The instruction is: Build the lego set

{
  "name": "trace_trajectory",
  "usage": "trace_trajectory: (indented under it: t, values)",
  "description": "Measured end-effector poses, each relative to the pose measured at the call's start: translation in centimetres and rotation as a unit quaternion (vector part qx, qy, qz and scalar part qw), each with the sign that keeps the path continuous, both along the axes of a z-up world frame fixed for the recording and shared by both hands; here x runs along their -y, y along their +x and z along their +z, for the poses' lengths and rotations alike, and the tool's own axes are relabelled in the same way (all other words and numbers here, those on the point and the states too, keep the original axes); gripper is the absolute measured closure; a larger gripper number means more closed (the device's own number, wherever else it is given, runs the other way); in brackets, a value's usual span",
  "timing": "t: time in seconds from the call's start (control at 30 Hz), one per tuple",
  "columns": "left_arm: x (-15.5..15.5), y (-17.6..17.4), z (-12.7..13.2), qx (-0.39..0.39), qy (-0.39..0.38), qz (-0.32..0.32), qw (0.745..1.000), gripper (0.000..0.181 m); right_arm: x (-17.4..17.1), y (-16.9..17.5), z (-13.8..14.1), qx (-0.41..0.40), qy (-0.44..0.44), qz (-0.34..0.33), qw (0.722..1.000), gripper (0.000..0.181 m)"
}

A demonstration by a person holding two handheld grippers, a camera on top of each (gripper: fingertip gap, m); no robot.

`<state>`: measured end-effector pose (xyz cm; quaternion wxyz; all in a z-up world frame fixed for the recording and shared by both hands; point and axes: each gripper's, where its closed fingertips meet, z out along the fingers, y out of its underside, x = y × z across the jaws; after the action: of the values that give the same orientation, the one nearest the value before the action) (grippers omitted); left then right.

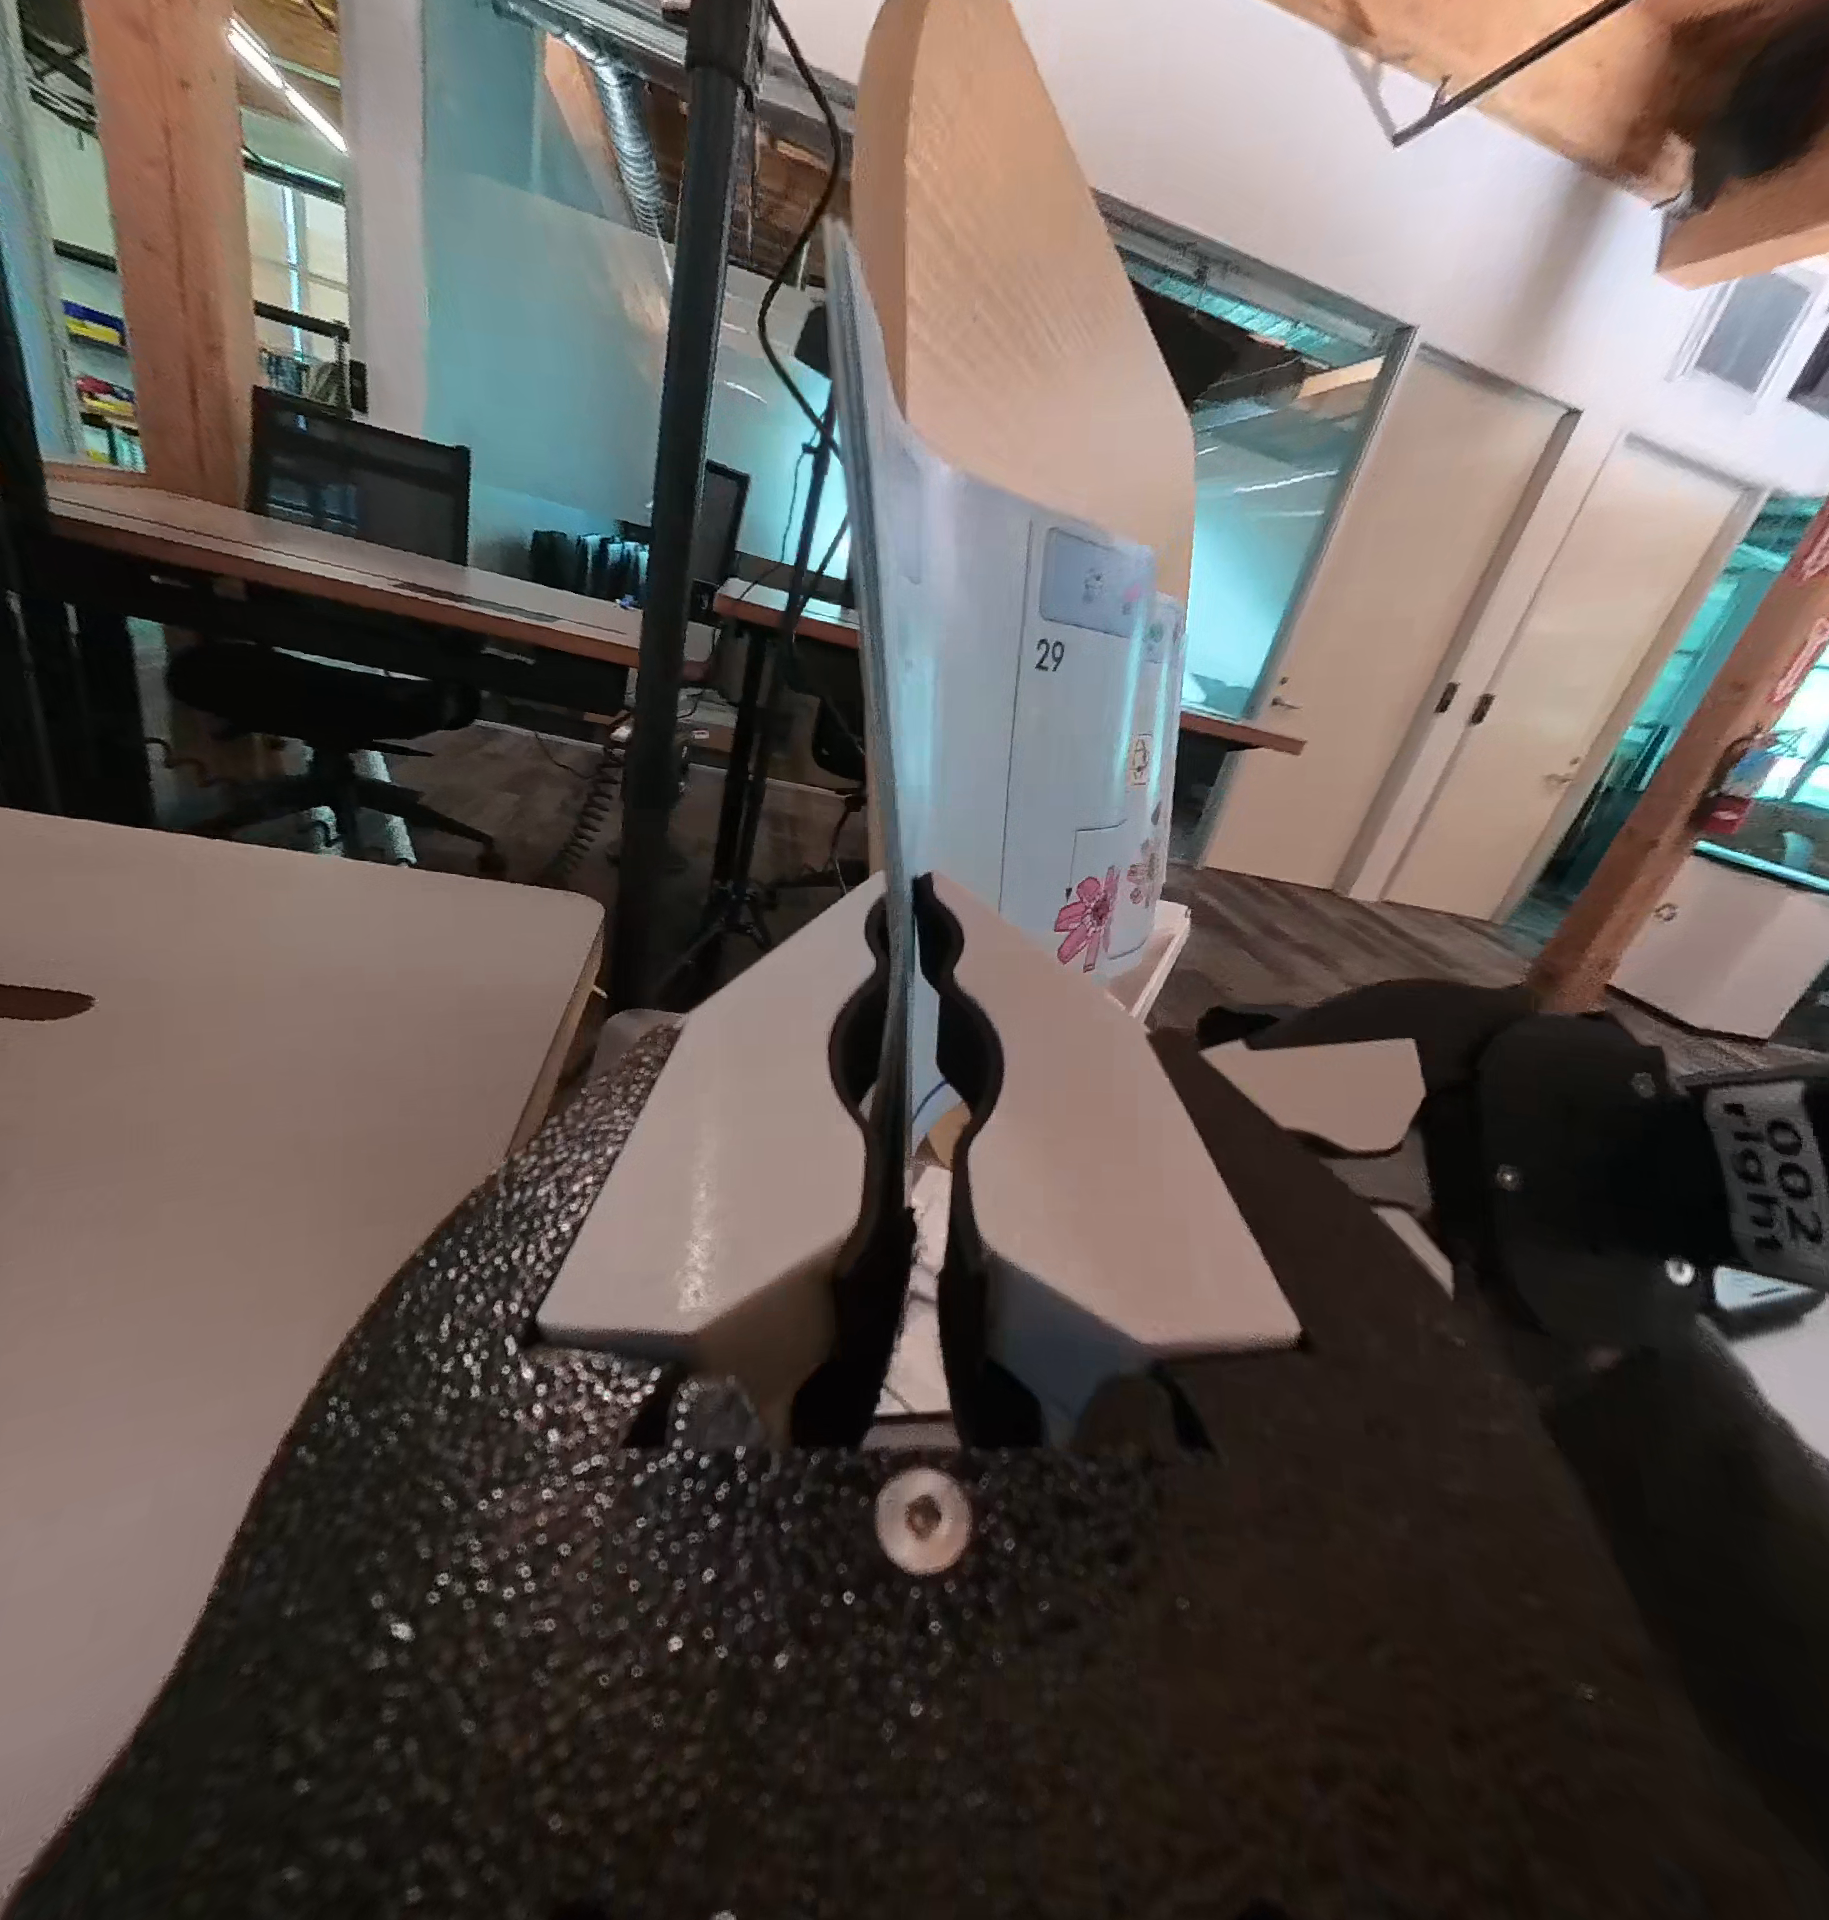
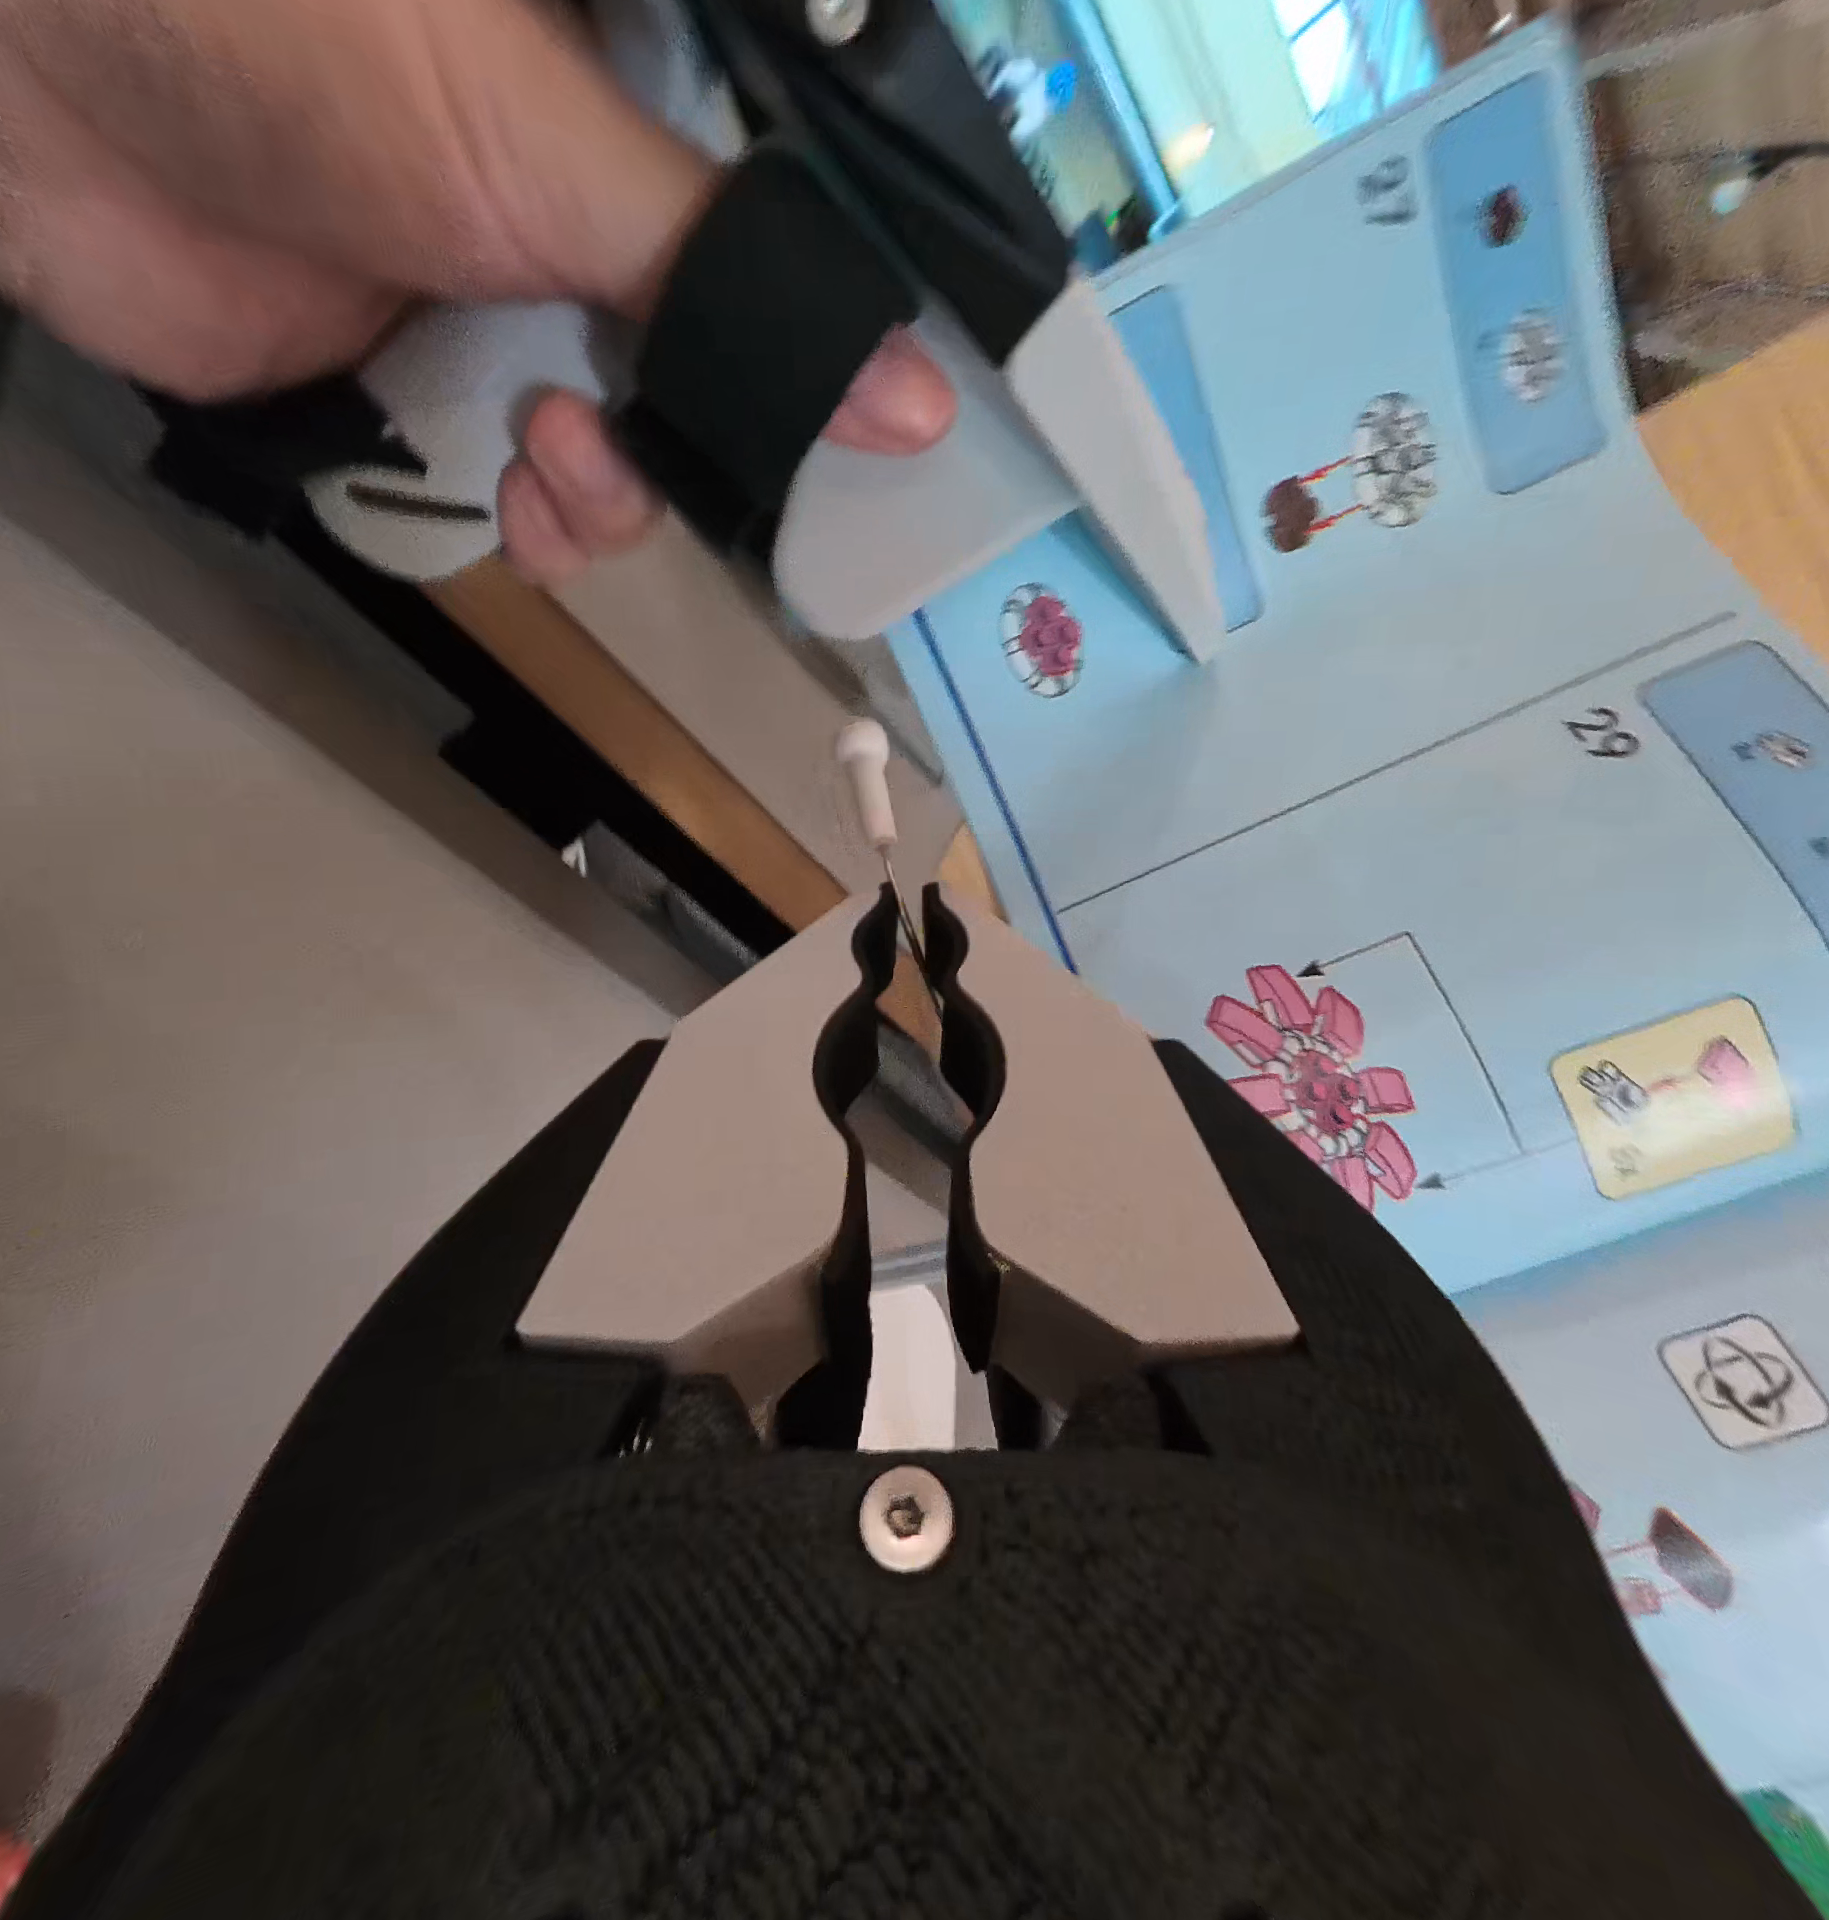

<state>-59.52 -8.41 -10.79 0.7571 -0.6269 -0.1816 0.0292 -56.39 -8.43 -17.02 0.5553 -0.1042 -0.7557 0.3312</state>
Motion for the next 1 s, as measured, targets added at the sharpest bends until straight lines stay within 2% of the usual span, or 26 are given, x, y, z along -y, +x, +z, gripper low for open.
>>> trace_trajectory:
  t: [0.17,0.33,0.57,0.67,0.83,1.0]
  values:
    - [0.1,0.3,-0.1,0.005,-0.008,-0.010,1.000,0.181,-0.7,0.0,2.7,-0.038,-0.114,0.007,0.993,0.180]
    - [0.1,0.5,-0.3,0.011,-0.012,-0.022,1.000,0.181,-3.4,0.1,5.4,-0.060,-0.246,-0.015,0.967,0.180]
    - [0.1,0.5,-0.7,0.016,-0.023,-0.029,0.999,0.181,-7.1,-0.4,6.1,-0.046,-0.374,-0.054,0.925,0.177]
    - [0.1,0.5,-0.8,0.026,-0.021,-0.035,0.999,0.181,-7.8,-0.5,6.0,-0.034,-0.403,-0.061,0.913,0.176]
    - [0.1,0.1,-0.8,0.034,-0.013,-0.025,0.999,0.180,-8.2,-0.8,6.0,-0.034,-0.393,-0.094,0.914,0.176]
    - [0.5,-0.5,-1.0,0.053,-0.022,-0.013,0.998,0.164,-8.3,-0.6,6.0,-0.020,-0.384,-0.106,0.917,0.173]
